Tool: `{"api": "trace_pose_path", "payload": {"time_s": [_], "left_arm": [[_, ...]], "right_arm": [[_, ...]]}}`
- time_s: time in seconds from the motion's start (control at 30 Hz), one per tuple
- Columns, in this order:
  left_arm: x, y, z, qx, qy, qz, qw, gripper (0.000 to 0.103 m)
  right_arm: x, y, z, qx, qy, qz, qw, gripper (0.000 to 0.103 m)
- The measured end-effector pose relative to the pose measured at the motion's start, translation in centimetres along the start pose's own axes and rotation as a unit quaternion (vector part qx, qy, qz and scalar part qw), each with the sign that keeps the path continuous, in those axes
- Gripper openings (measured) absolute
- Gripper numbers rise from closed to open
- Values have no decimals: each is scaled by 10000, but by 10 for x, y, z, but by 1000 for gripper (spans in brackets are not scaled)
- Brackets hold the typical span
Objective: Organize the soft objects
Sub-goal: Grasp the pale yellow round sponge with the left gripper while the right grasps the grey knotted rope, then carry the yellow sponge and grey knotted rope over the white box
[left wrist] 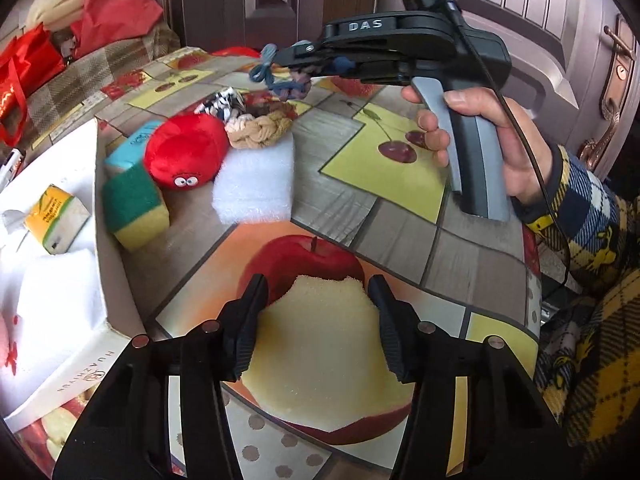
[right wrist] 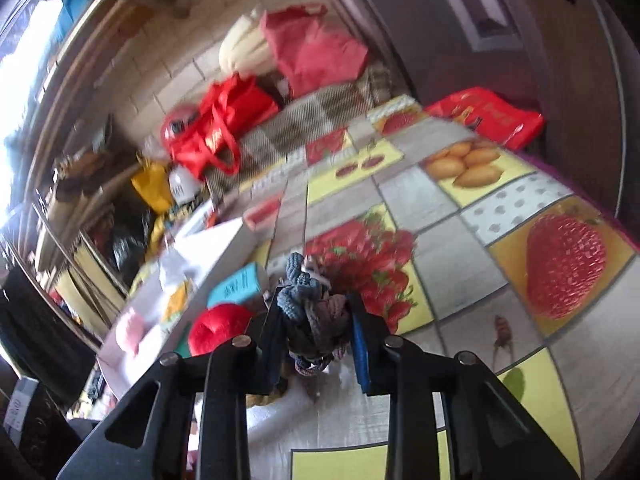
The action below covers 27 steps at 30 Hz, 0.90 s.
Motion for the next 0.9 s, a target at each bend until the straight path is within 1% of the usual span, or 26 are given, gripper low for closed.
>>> {"api": "trace_pose_path", "payload": {"time_s": [0.07,0.13,0.23,0.27,0.3,0.33,0.37,0.4,0.43,0.47,0.5,0.57,0.63,0.67,0.77,0.9], "left_arm": [[-2,0,-8,-22,-197,40,9998,52],[-4,2,-20,-109,-493,24,9987,52],[-7,7,-46,-350,-1129,-60,9930,52],[-8,9,-56,-481,-1375,-96,9893,52],[-9,13,-67,-702,-1670,-130,9834,52],[-9,18,-76,-933,-1872,-145,9778,52],[-10,22,-84,-1249,-2047,-152,9707,52],[-9,28,-93,-1654,-2182,-179,9616,52],[-7,34,-101,-1996,-2271,-242,9529,52],[-5,41,-107,-2191,-2353,-350,9462,52],[-2,47,-113,-2274,-2422,-470,9420,52],[4,61,-122,-2480,-2518,-794,9321,52],[10,74,-130,-2578,-2613,-1130,9233,52],[14,80,-135,-2675,-2662,-1287,9171,52],[20,87,-140,-2829,-2744,-1419,9081,52],[23,84,-140,-3003,-2728,-1349,9040,52]], "right_arm": [[-5,-1,-7,-79,-178,135,9997,28],[-10,1,-16,-147,-363,201,9990,28],[-13,11,-29,-233,-637,112,9976,28],[-12,16,-33,-249,-716,30,9971,28],[-9,24,-36,-287,-795,-70,9964,28],[-6,30,-37,-300,-845,-149,9959,28],[0,41,-38,-275,-920,-308,9949,28],[5,51,-38,-210,-987,-459,9938,28],[9,56,-38,-164,-1036,-568,9929,28],[12,63,-36,-157,-1013,-661,9925,28],[13,70,-38,-200,-1099,-668,9915,28],[15,80,-40,-119,-1224,-861,9887,28],[18,86,-42,-88,-1299,-1000,9864,28],[18,89,-42,-70,-1328,-1052,9855,28],[20,92,-41,-10,-1351,-1103,9847,28],[21,90,-37,54,-1275,-1069,9860,28]]}}
Point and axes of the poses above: each gripper's, at about its wrist camera, not at the fingertips, and z roughly the way its jaws point, y to its left, x to its underside, the point moved 6 cm from there along z, roughly the way its jaws point, and after that the axes turned 15 degrees about x, right-handed, at the moved point
